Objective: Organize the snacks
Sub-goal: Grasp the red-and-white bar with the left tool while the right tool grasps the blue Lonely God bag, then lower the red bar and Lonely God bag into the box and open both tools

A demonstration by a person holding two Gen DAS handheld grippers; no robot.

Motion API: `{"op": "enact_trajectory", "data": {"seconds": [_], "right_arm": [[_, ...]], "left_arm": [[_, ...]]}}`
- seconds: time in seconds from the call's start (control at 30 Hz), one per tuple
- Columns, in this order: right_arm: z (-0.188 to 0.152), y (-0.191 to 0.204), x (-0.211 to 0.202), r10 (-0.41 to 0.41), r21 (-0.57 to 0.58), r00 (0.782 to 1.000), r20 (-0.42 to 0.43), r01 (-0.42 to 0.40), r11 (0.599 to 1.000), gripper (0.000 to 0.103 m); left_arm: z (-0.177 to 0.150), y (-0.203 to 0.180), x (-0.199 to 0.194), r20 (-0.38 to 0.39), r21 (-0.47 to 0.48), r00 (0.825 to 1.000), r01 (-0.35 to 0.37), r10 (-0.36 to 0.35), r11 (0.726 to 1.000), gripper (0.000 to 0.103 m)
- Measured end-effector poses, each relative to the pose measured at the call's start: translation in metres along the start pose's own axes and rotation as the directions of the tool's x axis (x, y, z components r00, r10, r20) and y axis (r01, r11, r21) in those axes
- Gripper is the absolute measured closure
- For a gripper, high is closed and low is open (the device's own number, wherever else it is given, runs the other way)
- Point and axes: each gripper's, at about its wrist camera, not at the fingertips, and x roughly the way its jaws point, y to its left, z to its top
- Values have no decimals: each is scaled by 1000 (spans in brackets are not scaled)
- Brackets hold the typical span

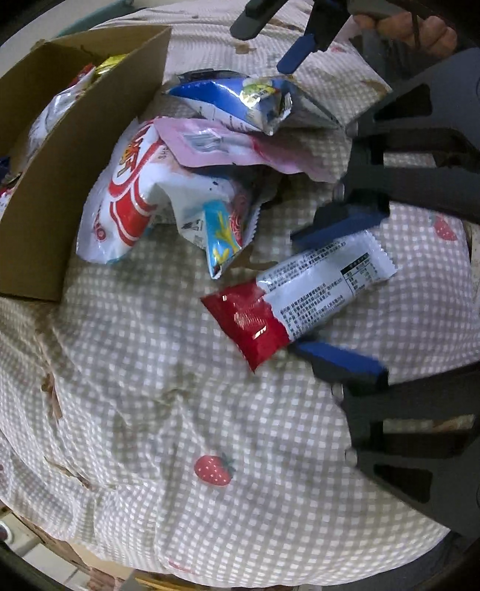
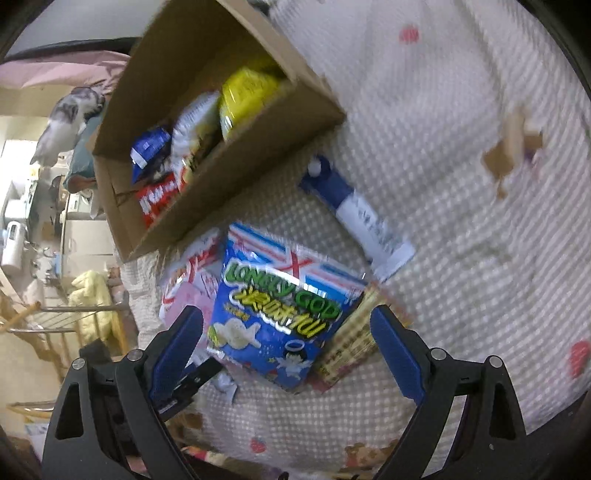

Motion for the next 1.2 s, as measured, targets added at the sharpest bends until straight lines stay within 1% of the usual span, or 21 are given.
{"op": "enact_trajectory", "data": {"seconds": [0.07, 0.13, 0.17, 0.27, 0.43, 0.57, 0.6, 0.63, 0.67, 0.7, 0.77, 0.83, 0.93, 1.07, 1.2], "right_arm": [[-1, 3, 12, 22, 16, 999, -36, -22, 1000, 8], [0, 7, 22, 44, 20, 997, -67, -43, 999, 6], [-1, 10, 28, 43, 15, 996, -75, -42, 999, 5], [1, 19, 40, -2, -9, 997, -77, 1, 1000, 4], [2, 27, 56, -70, -35, 995, -71, 68, 997, 4], [-4, 41, 65, -140, -135, 988, -59, 131, 982, 4], [-6, 44, 65, -149, -156, 987, -54, 139, 978, 6], [-8, 46, 63, -156, -173, 987, -45, 146, 974, 15], [-9, 47, 60, -158, -184, 987, -31, 150, 971, 19], [-11, 47, 57, -156, -185, 988, -19, 150, 971, 24], [-15, 49, 49, -149, -202, 989, 3, 146, 968, 25], [-21, 51, 40, -138, -226, 990, 27, 141, 964, 27], [-26, 57, 24, -105, -250, 992, 68, 119, 961, 27], [-29, 63, 5, -25, -280, 994, 108, 54, 959, 27], [-31, 66, -8, 15, -313, 991, 132, 27, 949, 27]], "left_arm": [[-1, -6, 0, 3, 27, 1000, -9, 9, 1000, 73], [-1, -9, 0, 3, 37, 1000, -11, 11, 999, 75], [-1, -9, -2, 5, 36, 1000, -9, 9, 999, 76], [8, -6, -16, 34, 25, 999, -4, 3, 1000, 77], [11, -4, -34, 108, 15, 994, -32, 30, 999, 77], [13, -2, -39, 127, 2, 991, -38, 38, 999, 77], [15, -1, -40, 131, 1, 991, -38, 38, 999, 77], [16, -2, -41, 137, 1, 990, -42, 42, 999, 77], [15, 1, -43, 148, 7, 988, -51, 50, 999, 77], [16, 1, -44, 155, 10, 986, -59, 57, 998, 77], [17, -1, -47, 163, 24, 985, -62, 58, 998, 77], [15, 5, -44, 180, 30, 982, -64, 58, 997, 77], [15, 7, -49, 200, 34, 978, -68, 60, 997, 77], [12, 9, -53, 219, 21, 973, -75, 68, 997, 77], [11, 17, -60, 241, 7, 967, -84, 80, 996, 77]]}}
